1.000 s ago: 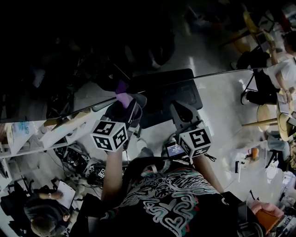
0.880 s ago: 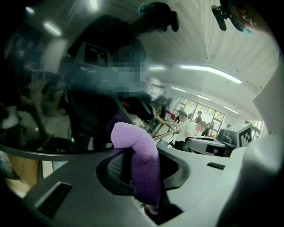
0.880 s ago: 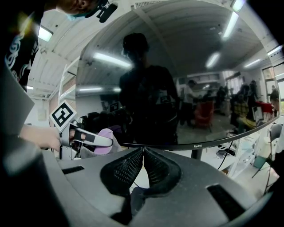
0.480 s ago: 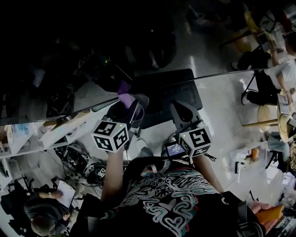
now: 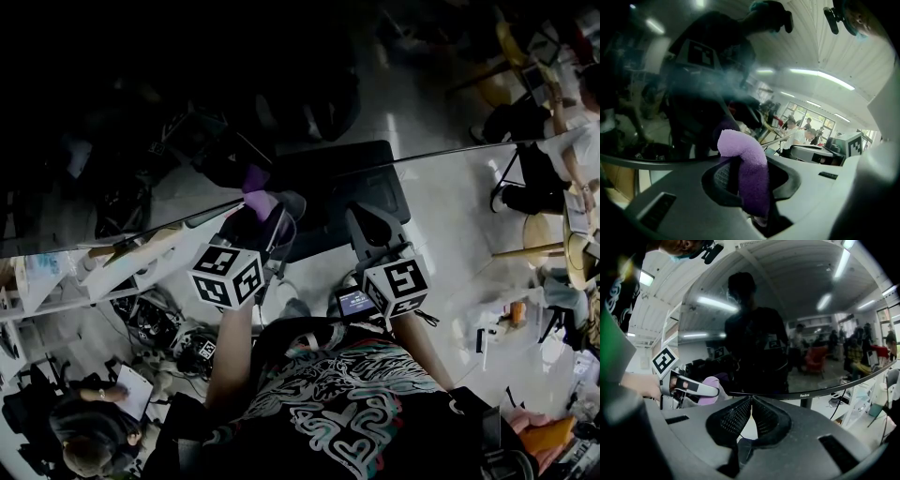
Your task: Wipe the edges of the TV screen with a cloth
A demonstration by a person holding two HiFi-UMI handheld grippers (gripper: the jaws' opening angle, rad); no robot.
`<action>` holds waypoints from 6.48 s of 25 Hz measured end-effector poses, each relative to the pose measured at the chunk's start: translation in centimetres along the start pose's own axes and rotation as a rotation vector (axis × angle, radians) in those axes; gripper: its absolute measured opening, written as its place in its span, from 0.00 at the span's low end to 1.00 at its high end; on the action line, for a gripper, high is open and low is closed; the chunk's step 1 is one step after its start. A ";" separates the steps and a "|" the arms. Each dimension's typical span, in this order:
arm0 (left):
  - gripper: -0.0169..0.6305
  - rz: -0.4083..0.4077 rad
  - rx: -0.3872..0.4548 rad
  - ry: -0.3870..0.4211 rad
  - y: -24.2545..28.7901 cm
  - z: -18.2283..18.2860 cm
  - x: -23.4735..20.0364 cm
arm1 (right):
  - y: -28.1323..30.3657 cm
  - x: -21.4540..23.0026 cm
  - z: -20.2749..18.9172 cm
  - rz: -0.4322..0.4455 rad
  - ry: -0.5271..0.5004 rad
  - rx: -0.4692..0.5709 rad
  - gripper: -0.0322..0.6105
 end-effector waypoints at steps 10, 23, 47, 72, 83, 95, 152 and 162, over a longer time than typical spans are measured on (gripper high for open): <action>0.19 -0.011 -0.005 0.004 1.1 0.4 1.0 | -0.5 1.2 0.0 0.000 0.013 0.005 0.10; 0.19 -0.037 -0.011 0.005 3.1 1.0 3.2 | -1.7 4.1 -1.0 -0.018 0.034 0.011 0.10; 0.19 -0.061 -0.014 -0.007 6.0 2.8 6.7 | -3.1 8.6 -0.3 -0.006 0.047 0.044 0.10; 0.19 -0.131 -0.008 -0.024 10.9 4.4 11.1 | -4.9 14.9 -0.2 -0.037 0.031 0.054 0.10; 0.19 -0.150 -0.011 -0.016 12.9 5.2 13.4 | -7.0 17.6 -1.2 -0.064 0.043 0.056 0.10; 0.19 -0.153 0.002 -0.037 13.8 5.4 14.3 | -8.7 19.4 -1.7 -0.090 0.047 0.077 0.10; 0.19 -0.439 -0.046 -0.199 17.2 6.4 15.3 | -12.2 15.5 -1.9 -0.534 0.184 0.083 0.10; 0.19 -0.481 -0.066 -0.194 18.7 7.0 16.6 | -12.8 16.5 -2.8 -0.581 0.210 0.093 0.10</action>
Point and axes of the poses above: the fingertips, and each gripper's own axes: y forward along the fingers, x to its right, z out of its top, the point moved 6 cm from there along -y, backward along the fingers, and after that the axes turned 15 degrees about -x, right-handed, at the moved point
